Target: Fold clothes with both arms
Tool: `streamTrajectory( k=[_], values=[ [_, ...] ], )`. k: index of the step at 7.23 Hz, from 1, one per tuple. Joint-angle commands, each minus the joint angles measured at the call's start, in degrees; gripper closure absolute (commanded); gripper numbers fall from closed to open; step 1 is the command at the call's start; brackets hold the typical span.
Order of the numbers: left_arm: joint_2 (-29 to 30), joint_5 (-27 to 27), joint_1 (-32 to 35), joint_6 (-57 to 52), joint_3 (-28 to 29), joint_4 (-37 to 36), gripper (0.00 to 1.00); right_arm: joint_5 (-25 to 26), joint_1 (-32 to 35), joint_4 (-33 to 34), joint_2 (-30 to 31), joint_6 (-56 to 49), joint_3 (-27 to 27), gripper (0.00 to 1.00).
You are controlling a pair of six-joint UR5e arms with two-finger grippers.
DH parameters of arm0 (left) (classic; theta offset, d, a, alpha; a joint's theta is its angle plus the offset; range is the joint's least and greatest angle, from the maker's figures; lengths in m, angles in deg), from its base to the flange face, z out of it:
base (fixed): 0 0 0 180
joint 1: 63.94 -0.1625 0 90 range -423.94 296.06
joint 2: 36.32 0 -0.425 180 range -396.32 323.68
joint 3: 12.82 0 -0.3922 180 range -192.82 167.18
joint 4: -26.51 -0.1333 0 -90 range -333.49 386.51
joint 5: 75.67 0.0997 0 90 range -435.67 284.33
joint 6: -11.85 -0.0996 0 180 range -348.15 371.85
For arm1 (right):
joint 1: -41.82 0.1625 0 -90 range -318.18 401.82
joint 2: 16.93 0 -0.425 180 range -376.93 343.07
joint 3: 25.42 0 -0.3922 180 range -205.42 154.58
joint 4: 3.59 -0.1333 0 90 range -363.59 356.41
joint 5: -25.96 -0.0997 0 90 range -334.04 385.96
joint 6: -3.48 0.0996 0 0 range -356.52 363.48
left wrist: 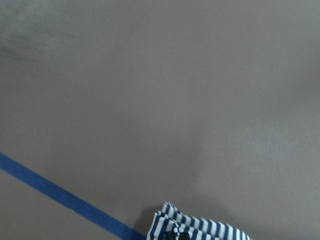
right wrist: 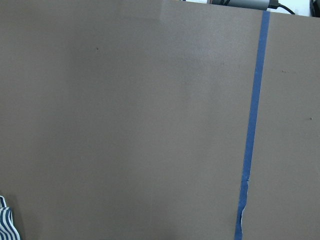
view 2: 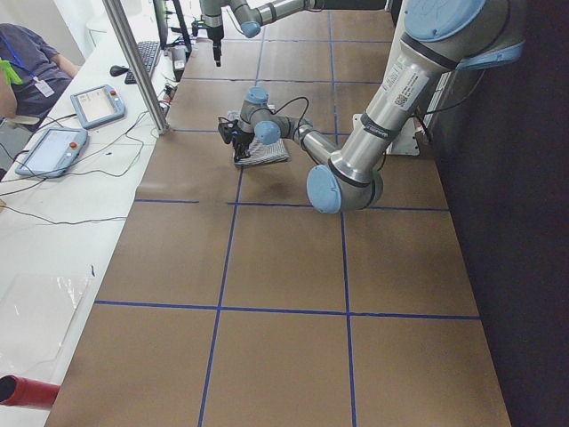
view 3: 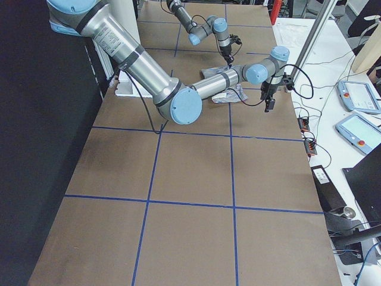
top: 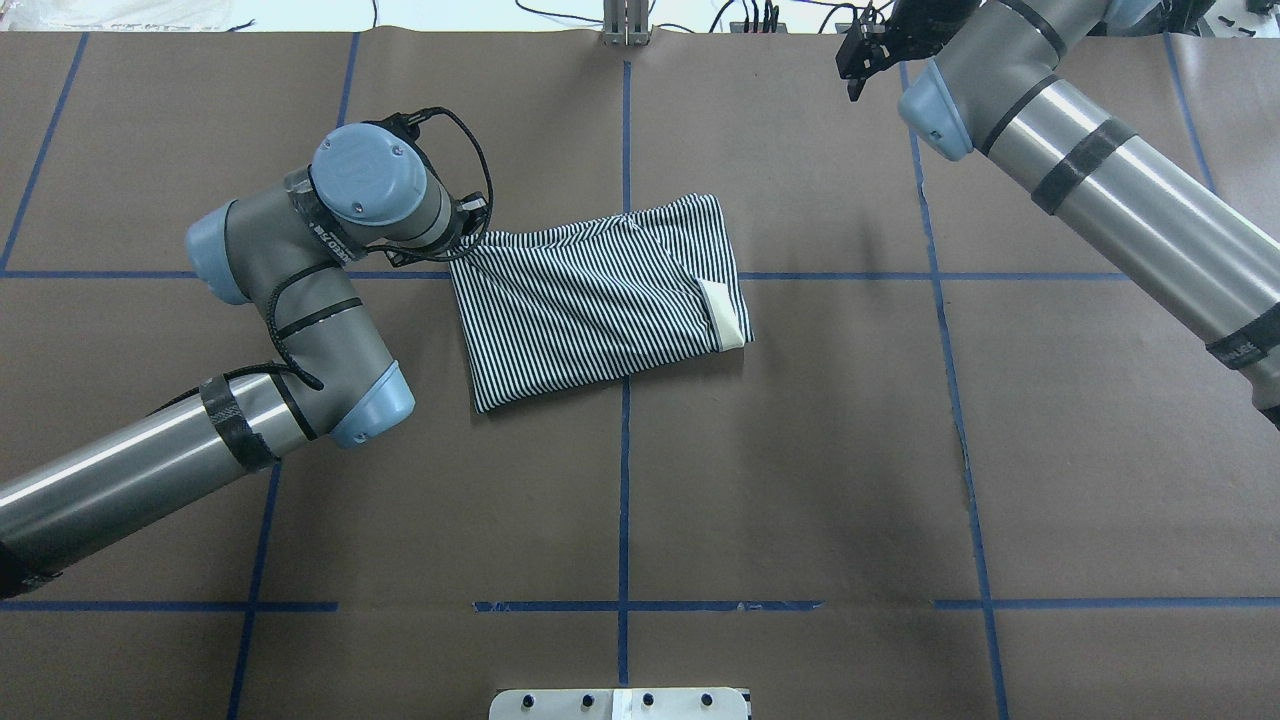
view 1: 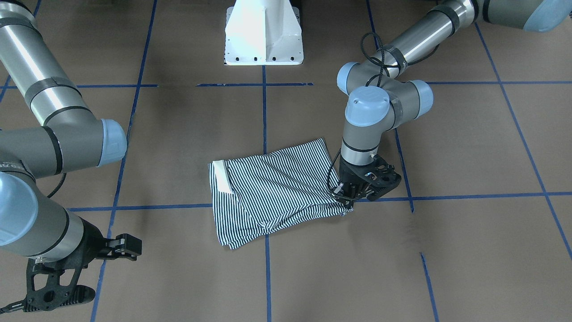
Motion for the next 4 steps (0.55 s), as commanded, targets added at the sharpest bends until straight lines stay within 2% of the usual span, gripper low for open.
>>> streamTrajectory(
  k=[1, 2, 3, 4],
  values=[
    [-0.2, 0.9, 0.5, 0.0, 0.1, -0.2, 1.00, 0.0, 0.0, 0.0, 0.2, 0.0, 0.0, 0.00],
    [-0.2, 0.9, 0.7, -0.3, 0.2, -0.3, 0.55, 0.0, 0.0, 0.0, 0.5, -0.1, 0.0, 0.00],
    [-0.2, 0.8, 1.0, -1.3, 0.3, -0.3, 0.01, -0.1, 0.0, -0.1, 0.5, -0.1, 0.1, 0.00],
    [-0.2, 0.4, 2.1, -3.4, 0.1, -0.3, 0.00, -0.2, 0.3, 0.0, 1.0, -0.1, 1.3, 0.00]
  ],
)
